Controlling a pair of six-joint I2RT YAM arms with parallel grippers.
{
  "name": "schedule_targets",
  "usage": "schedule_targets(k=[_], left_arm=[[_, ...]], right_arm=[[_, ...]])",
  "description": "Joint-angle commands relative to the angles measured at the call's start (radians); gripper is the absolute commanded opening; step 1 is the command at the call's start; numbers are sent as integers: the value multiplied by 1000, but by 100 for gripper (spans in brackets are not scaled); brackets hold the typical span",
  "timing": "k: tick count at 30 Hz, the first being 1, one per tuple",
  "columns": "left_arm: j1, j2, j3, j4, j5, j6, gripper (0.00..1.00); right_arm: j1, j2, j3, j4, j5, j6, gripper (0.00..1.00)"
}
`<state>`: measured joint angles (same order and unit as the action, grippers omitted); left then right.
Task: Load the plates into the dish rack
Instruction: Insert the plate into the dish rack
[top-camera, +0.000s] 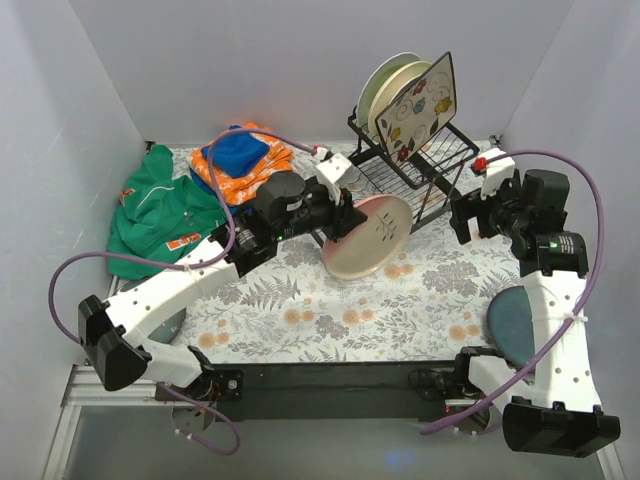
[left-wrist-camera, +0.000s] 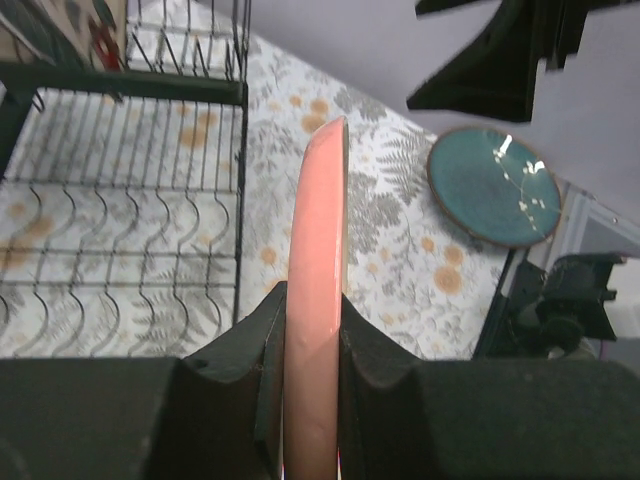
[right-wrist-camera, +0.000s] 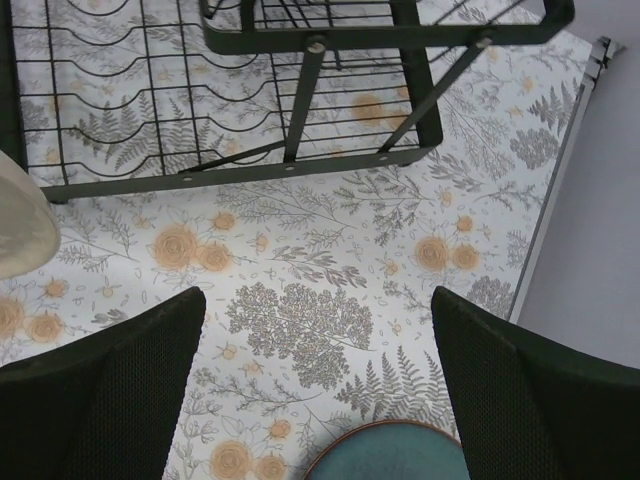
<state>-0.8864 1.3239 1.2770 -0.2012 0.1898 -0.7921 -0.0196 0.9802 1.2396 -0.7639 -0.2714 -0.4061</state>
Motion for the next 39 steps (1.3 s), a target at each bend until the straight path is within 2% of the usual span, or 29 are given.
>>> schedule_targets(k=[1, 10, 19, 27, 39], left_arm=[[43, 23, 171, 120, 56, 39, 0], [89, 158, 361, 163, 89, 24, 0], [133, 283, 545, 195, 96, -15, 0], [162, 406, 749, 230, 102, -33, 0], [188, 589, 932, 307, 120, -81, 0]], right_arm=[[-46, -44, -66, 118, -26, 82, 98], [-103, -54, -146, 164, -83, 101, 98], [-210, -43, -192, 181, -170, 109, 98], [-223, -44, -242, 199, -195, 105, 97], [-229, -31, -344, 238, -307, 59, 97]])
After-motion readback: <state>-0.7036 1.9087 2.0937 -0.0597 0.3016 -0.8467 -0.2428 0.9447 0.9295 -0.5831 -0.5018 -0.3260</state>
